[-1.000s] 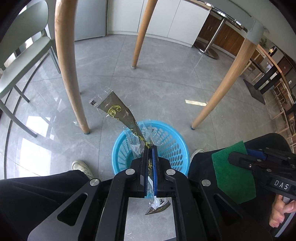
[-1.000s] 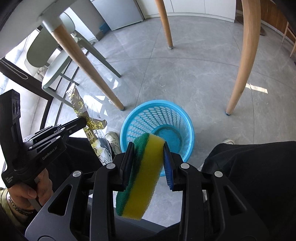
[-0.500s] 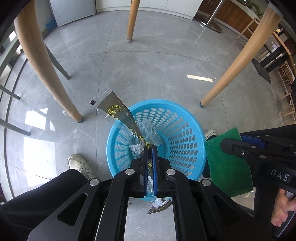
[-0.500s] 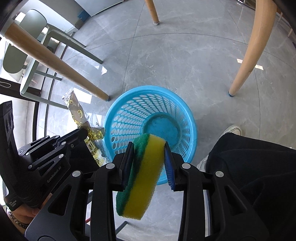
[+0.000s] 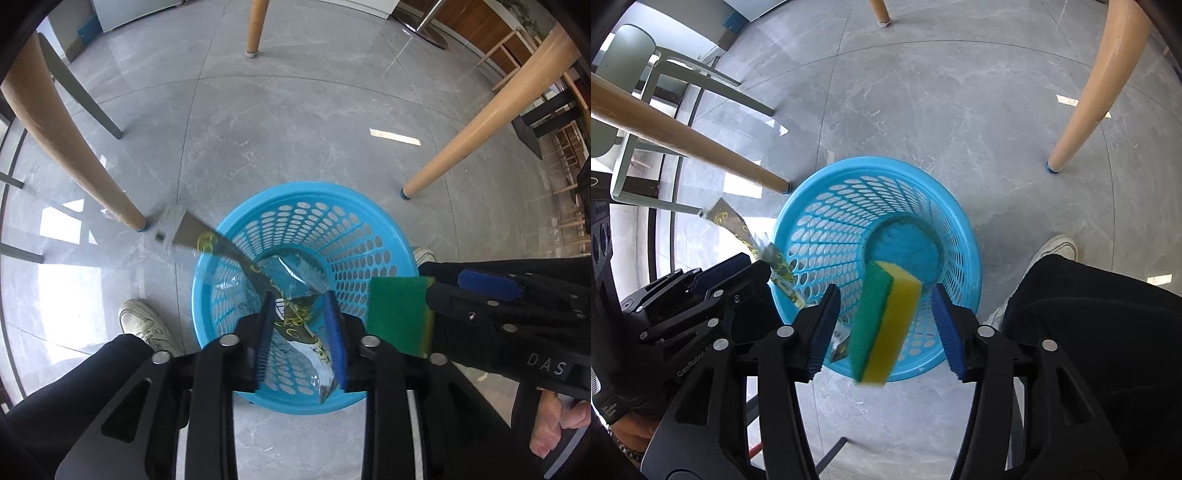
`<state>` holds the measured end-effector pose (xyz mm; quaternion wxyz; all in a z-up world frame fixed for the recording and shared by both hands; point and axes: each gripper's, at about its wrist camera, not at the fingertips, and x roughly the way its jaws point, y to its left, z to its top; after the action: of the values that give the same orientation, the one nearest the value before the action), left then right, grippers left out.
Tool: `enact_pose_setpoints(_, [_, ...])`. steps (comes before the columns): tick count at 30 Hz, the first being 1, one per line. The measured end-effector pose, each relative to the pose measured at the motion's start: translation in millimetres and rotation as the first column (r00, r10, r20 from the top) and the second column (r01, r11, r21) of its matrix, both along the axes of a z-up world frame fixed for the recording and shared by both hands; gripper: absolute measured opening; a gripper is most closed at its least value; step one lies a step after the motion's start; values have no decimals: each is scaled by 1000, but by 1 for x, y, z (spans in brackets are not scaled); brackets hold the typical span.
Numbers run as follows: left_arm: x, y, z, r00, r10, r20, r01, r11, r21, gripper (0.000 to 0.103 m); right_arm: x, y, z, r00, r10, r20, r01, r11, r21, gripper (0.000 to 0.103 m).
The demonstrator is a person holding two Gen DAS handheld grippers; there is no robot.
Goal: Collect trash
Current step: 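Open the left tool over the basket while the right tool releases the sponge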
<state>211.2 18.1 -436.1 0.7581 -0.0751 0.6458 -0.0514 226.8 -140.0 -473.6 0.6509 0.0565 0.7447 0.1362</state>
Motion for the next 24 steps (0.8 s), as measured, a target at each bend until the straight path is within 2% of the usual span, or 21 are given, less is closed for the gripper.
enact_pose_setpoints(6, [0, 9, 3, 999, 39, -4, -38, 998, 46, 31, -3, 3, 3, 1000, 17, 0, -17, 1000, -19, 53])
enact_pose_setpoints(12, [-6, 25, 20, 995, 94, 14, -95, 995, 39, 33, -10, 4, 16, 999, 30, 12, -29, 999, -29, 53])
enact_pose_setpoints(16, [-14, 34, 36, 992, 126, 22, -127, 991, 29, 33, -16, 3, 34, 999, 28, 37, -28, 1000, -13, 58])
enact_pose_setpoints(21, [-31, 42, 57, 990, 138, 34, -138, 990, -2, 43, -29, 9, 61, 994, 71, 82, -74, 997, 25, 62])
enact_pose_setpoints(24, [-43, 47, 68, 988, 150, 46, -149, 989, -9, 44, -39, 13, 77, 989, 93, 112, -98, 995, 36, 63])
